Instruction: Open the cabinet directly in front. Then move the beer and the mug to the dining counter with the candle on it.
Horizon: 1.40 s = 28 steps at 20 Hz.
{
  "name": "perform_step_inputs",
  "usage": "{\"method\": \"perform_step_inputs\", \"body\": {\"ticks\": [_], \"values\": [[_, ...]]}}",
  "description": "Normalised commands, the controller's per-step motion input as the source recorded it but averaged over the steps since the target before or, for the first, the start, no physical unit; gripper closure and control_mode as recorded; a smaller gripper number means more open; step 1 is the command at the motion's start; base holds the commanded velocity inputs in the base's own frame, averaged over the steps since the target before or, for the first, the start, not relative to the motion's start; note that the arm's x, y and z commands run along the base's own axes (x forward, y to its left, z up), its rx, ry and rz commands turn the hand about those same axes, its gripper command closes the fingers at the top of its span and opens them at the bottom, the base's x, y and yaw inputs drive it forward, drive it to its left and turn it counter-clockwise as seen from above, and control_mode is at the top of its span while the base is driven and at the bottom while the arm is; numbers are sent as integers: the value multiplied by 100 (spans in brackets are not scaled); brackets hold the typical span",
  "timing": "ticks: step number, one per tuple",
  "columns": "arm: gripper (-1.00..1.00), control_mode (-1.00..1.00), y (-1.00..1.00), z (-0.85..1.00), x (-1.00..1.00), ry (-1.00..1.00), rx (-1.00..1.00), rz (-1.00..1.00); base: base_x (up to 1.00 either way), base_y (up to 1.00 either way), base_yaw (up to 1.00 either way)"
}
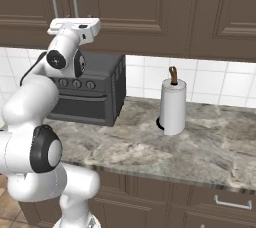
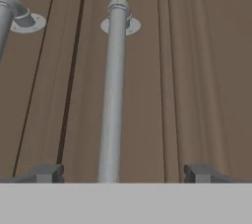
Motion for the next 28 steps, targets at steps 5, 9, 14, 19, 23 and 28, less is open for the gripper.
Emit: {"method": "perform_step_inputs", "body": {"ticks": [5,9,14,19,23,28], "values": [[100,-100,4,0,51,0,0,0,0,0,0],[100,-100,4,0,41,0,0,0,0,0,0],[100,-100,0,0,16,0,0,0,0,0,0],[100,-100,0,0,0,0,0,0,0,0,0],[100,-100,49,0,0,0,0,3,0,0,0],[100,-100,85,0,0,11,-1,7,0,0,0]]}}
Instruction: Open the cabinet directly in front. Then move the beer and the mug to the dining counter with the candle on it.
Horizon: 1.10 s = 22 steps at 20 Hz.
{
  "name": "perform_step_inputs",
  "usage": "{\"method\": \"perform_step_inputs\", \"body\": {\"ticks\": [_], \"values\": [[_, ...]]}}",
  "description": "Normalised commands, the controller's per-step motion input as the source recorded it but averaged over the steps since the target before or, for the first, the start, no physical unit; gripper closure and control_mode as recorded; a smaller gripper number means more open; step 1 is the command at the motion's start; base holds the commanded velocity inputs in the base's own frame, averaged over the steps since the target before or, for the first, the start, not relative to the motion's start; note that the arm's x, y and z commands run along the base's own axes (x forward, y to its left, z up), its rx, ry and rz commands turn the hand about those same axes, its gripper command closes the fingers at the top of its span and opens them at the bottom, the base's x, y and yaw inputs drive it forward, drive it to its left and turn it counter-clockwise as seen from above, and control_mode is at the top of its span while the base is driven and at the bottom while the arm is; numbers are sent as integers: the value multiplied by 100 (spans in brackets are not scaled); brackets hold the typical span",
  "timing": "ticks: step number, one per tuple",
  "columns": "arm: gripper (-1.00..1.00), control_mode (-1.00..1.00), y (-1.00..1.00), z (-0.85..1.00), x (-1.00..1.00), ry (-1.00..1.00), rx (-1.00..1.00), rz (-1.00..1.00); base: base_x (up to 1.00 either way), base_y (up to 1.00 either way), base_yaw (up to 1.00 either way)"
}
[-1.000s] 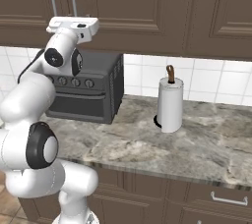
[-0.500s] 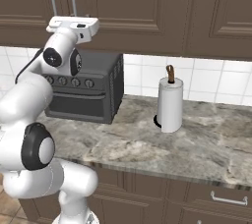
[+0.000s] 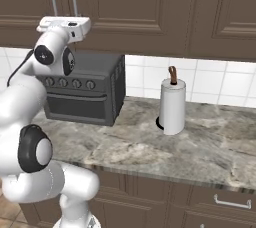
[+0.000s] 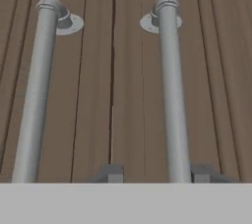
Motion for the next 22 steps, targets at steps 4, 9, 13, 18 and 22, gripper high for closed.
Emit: {"method": "perform_step_inputs", "body": {"ticks": [4,9,13,18,22], "values": [[100,-100,48,0,19,23,-1,7,0,0,0],[100,-100,1,0,31,15,0,9,0,0,0],[100,-100,0,0,4,5,0,10,0,0,0],[100,-100,-6,3,-56,0,0,6,0,0,0],[100,-100,-1,5,-100,1,0,3,0,0,0]]}}
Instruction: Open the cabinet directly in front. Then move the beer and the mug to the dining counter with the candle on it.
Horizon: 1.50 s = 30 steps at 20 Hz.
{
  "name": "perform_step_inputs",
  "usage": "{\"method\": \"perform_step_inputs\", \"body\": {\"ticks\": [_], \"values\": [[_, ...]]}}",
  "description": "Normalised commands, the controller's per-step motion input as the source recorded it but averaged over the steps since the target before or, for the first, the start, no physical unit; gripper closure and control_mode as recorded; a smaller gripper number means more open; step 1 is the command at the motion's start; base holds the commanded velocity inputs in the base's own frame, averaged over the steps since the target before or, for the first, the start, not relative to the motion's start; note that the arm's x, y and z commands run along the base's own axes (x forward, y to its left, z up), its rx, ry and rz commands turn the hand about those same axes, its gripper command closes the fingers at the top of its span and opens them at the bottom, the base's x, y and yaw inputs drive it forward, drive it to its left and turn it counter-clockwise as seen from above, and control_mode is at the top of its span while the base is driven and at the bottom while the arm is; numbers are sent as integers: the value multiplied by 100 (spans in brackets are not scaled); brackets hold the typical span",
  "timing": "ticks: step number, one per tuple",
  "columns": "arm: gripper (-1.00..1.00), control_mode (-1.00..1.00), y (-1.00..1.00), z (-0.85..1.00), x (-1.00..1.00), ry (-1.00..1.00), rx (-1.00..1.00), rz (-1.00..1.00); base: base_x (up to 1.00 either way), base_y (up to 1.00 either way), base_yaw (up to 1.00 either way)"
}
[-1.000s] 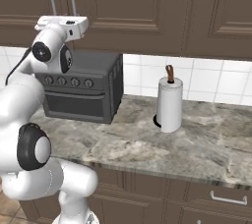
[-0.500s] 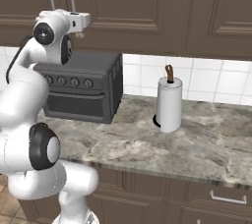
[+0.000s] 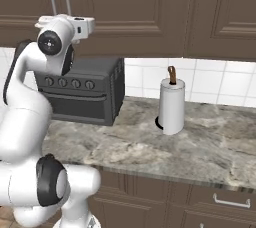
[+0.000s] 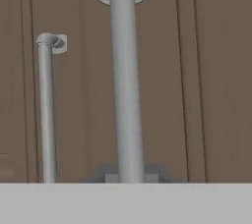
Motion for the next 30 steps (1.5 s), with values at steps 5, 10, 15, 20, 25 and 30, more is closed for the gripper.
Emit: {"method": "perform_step_inputs", "body": {"ticks": [5,10,15,20,25,30], "values": [[100,-100,0,11,-99,10,0,0,0,0,0],[100,-100,-7,10,-92,13,0,0,0,0,0],[100,-100,-30,9,-91,12,0,0,0,0,0],[100,-100,-36,1,-70,3,0,0,0,0,0],[-100,-100,0,0,-7,0,0,1,0,0,0],[-100,-100,0,1,-20,-3,0,0,0,0,0]]}}
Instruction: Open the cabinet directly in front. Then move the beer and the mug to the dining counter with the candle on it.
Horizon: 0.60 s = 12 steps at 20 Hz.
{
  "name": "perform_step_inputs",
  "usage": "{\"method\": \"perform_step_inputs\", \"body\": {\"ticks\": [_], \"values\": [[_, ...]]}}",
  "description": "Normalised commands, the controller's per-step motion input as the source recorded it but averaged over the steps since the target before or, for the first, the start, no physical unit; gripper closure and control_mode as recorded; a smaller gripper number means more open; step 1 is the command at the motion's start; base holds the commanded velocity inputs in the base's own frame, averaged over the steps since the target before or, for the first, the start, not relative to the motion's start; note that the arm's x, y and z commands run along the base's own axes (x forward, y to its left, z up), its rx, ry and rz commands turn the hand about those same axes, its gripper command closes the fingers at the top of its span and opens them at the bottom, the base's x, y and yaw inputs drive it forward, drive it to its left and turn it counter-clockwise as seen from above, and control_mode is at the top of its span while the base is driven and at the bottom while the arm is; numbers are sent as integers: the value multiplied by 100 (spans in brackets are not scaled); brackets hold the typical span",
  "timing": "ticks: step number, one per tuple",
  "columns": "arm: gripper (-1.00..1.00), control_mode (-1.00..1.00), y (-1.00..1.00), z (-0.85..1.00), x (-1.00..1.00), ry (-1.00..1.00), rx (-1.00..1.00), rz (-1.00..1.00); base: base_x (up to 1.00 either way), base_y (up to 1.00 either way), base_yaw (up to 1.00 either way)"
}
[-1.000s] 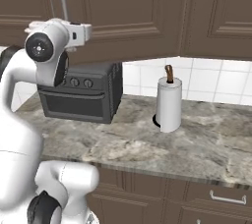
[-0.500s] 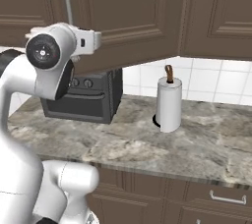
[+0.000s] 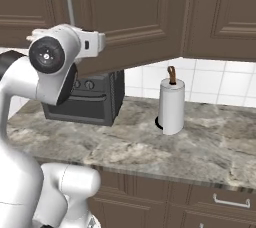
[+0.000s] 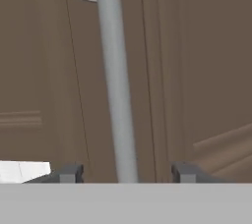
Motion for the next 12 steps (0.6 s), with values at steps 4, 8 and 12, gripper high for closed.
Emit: {"method": "perform_step_inputs", "body": {"ticks": [4,8,12], "values": [[-100,-100,-6,16,-56,-14,0,0,0,0,0],[-100,-100,0,34,-63,-14,0,0,0,0,0],[-100,-100,0,33,-60,-14,-7,0,0,0,0]]}}
